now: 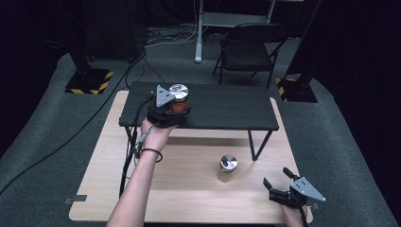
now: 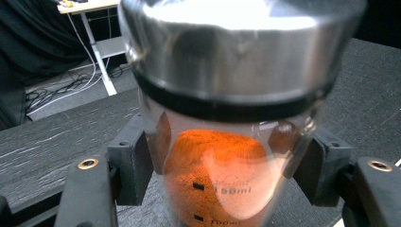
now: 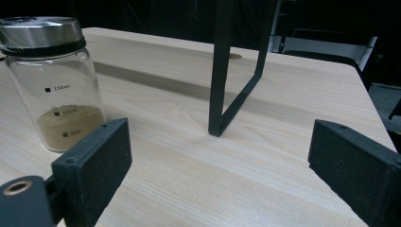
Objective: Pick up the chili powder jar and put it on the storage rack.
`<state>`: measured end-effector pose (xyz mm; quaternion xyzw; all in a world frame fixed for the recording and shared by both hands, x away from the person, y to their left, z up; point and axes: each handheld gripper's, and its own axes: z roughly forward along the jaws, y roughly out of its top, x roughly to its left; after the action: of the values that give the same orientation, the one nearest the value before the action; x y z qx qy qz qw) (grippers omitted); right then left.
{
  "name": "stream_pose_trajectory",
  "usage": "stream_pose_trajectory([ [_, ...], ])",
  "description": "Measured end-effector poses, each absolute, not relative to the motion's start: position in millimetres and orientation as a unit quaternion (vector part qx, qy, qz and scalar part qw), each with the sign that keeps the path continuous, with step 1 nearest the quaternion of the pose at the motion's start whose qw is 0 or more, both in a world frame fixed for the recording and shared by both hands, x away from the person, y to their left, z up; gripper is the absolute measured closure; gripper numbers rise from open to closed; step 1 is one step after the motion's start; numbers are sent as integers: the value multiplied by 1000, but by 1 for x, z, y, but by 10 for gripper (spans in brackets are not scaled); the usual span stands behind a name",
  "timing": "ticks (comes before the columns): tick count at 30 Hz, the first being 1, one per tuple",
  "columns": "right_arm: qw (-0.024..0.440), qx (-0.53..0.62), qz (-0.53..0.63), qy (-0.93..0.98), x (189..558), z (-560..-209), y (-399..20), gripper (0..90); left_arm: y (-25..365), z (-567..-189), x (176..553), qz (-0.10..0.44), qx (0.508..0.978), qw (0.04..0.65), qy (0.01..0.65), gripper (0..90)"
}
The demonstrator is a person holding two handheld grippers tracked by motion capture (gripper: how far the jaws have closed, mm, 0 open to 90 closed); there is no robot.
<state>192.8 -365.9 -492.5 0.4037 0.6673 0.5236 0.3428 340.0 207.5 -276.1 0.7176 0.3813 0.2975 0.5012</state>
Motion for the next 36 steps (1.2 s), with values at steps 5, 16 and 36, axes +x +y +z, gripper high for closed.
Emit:
stream_pose_trajectory([
  [5,344,403,523,668,192,-493,-365,61,209,-280,340,296,710,508,387,299],
  [16,345,402,520,670,193,-492,-364,61,221,-291,316,310,722,495,371,168],
  [36,346,402,520,670,193,-492,-364,59,265,-371,240,297,723,513,354,56],
])
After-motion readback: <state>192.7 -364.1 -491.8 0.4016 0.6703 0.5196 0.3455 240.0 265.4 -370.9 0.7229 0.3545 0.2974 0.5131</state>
